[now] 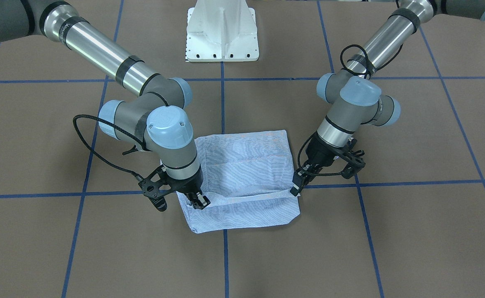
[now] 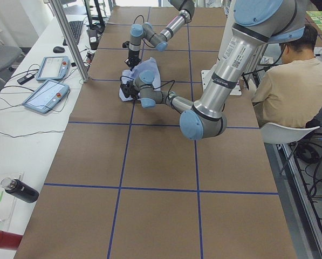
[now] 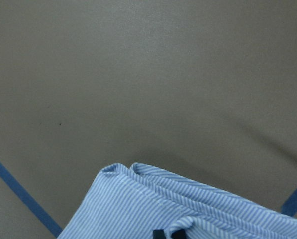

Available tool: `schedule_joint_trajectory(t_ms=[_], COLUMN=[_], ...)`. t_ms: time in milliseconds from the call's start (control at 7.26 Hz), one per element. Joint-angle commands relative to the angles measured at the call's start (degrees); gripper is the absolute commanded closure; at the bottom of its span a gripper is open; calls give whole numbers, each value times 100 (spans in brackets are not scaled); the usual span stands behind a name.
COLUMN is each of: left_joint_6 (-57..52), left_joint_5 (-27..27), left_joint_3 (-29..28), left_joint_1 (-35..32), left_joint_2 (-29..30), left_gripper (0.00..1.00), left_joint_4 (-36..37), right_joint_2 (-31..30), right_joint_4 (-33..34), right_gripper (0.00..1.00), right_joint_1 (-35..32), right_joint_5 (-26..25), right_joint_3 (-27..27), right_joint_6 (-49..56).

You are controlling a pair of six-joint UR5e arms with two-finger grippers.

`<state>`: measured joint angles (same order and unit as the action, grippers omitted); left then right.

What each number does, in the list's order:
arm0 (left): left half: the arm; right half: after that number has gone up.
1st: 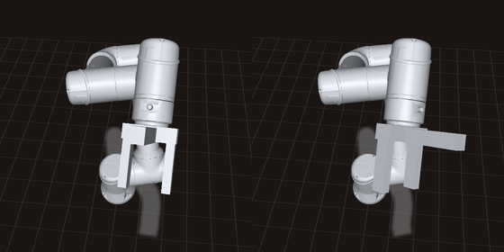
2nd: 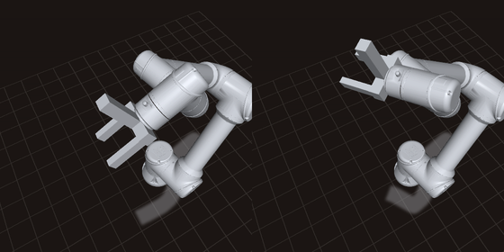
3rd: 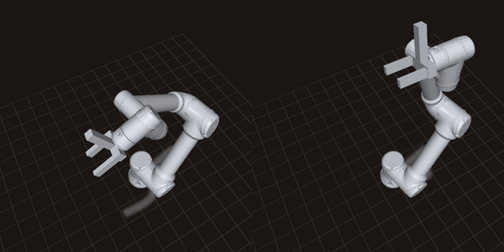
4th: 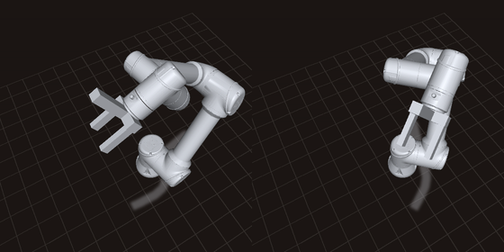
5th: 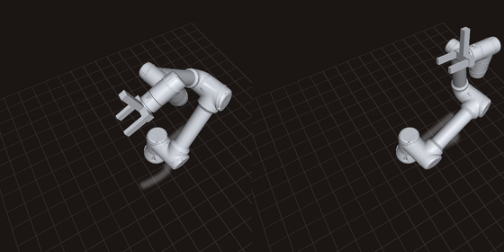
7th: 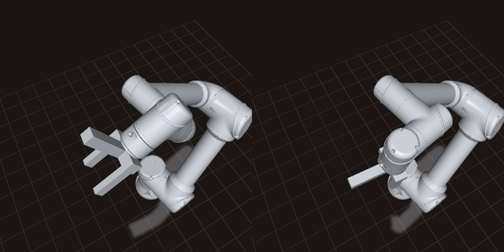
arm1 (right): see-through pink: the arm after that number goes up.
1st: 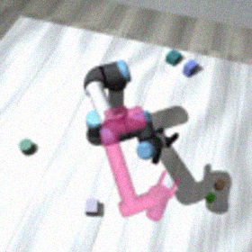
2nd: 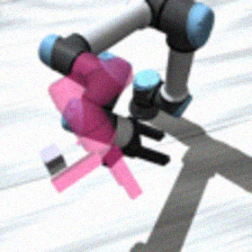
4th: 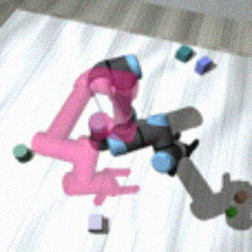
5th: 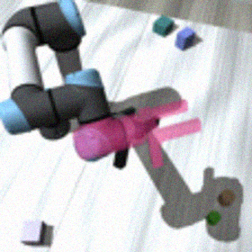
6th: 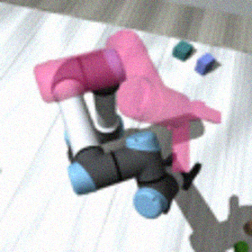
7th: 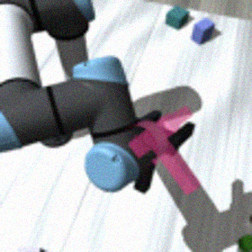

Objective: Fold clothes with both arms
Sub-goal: 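Lay the folded edge onto the far edge with both grippers, then open both grippers and raise them away from the shirt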

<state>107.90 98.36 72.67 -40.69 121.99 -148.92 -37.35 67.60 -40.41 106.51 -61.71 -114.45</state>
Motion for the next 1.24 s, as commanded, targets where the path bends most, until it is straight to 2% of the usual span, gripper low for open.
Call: schedule_joint_trajectory(t_ms=[0,138,551,827,965,1102], left_joint_6=[-5,3,-251,-1447,-2239,-3047], left_joint_5=[-72,-72,94,881,1565,2016], left_joint_3=[-174,-174,-174,53,202,421], left_joint_1=[-26,-139,-571,-903,-1236,-1605], left_joint_2=[79,88,88,-77,-340,-656], left_gripper=[38,32,33,34,34,34], left_joint_4=[-111,-102,-102,-94,-67,-67], right_joint_2=[17,61,167,45,-174,-611], right_joint_4=[-10,-10,-2,33,60,77], right_gripper=[27,0,0,0,0,0], right_joint_1=[-37,-151,-380,-572,-826,-1142], right_joint_5=[-7,2,151,291,614,1035], right_joint_3=[45,45,-8,-96,-140,-418], right_joint_6=[2,-7,63,824,1524,2288])
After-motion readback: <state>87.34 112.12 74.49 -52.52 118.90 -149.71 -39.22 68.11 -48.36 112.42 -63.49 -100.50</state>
